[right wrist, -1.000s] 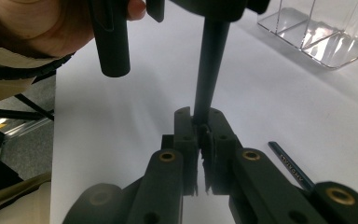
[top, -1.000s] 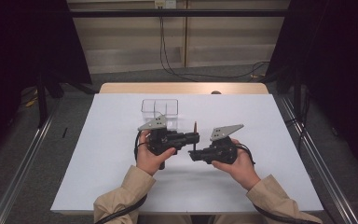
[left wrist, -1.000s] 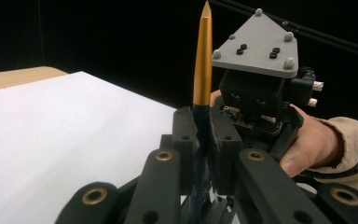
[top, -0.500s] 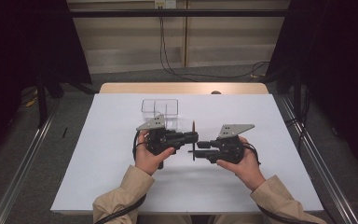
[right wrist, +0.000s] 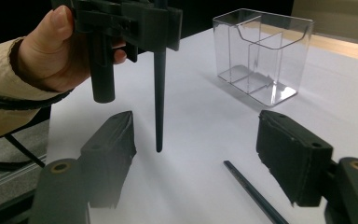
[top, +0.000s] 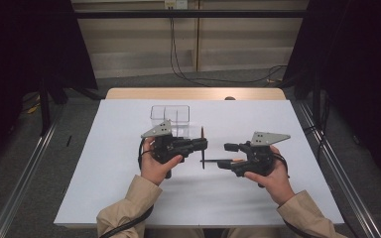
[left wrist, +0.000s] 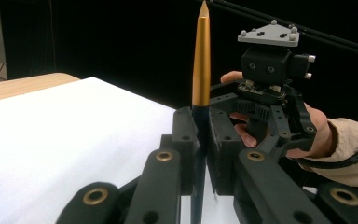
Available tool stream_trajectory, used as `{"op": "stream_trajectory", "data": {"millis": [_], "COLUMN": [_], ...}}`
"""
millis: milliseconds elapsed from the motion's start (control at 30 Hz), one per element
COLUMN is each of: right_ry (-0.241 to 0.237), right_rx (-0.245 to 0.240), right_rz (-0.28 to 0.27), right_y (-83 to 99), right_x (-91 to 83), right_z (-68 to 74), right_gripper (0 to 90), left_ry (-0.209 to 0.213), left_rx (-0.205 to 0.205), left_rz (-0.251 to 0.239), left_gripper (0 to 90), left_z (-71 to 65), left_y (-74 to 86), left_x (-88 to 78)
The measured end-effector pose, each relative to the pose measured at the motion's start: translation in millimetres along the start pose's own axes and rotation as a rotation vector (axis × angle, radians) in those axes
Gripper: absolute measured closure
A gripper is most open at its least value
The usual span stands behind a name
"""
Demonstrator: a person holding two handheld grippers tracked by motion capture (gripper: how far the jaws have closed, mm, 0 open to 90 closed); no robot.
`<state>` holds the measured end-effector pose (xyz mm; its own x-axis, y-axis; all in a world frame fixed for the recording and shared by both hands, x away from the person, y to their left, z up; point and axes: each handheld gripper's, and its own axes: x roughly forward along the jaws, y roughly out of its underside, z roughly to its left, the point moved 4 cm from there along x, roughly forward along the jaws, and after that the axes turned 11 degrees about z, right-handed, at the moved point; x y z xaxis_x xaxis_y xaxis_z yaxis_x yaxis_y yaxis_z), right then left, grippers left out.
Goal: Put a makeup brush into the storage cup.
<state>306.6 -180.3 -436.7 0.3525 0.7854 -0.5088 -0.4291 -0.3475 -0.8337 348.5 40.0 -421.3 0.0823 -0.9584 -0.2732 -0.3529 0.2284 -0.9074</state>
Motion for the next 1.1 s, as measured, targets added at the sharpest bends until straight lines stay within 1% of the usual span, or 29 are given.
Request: {"op": "stream_trajectory", "data": {"millis": [100, 167, 233, 333, 400, 767, 900, 1000, 1100], "right_ry": [0.004, 0.004, 0.008, 0.013, 0.017, 0.049, 0.055, 0.063, 0.066], "right_rx": [-0.006, -0.003, -0.007, -0.01, -0.008, 0.004, 0.01, 0.004, 0.011], "right_rz": [-0.013, -0.016, -0.032, -0.045, -0.047, -0.067, -0.079, -0.088, -0.089], "right_y": [2.3, 3.3, 4.1, 5.9, 7.4, 19.5, 22.3, 24.8, 27.7], "right_x": [-3.8, -6.6, -10.2, -15.6, -18.5, -31.7, -37.8, -42.5, -46.3], "right_z": [-1.1, -1.6, -2.4, -3.5, -4.3, -11.6, -13.7, -15.3, -16.8], "right_gripper": [23.2, 21.9, 21.0, 19.5, 17.9, 13.9, 12.5, 11.1, 9.3], "left_ry": [-0.003, -0.007, -0.007, -0.013, -0.017, -0.027, -0.032, -0.033, -0.034], "left_rx": [0.004, 0.008, 0.004, 0.01, 0.006, 0.012, 0.013, 0.016, 0.017], "left_rz": [0.003, 0.0, -0.003, -0.002, -0.002, -0.001, -0.001, 0.001, 0.002], "left_gripper": [83.1, 83.1, 83.1, 83.1, 83.1, 83.1, 83.1, 83.1, 83.1], "left_z": [0.2, 0.4, 0.2, 1.0, 0.9, 1.2, 1.1, 1.4, 1.6], "left_y": [-0.3, -0.7, -1.0, -1.0, -0.9, -1.6, -2.0, -2.3, -2.6], "left_x": [-0.9, -1.5, -2.0, -3.4, -3.9, -5.8, -6.9, -7.7, -8.4]}}
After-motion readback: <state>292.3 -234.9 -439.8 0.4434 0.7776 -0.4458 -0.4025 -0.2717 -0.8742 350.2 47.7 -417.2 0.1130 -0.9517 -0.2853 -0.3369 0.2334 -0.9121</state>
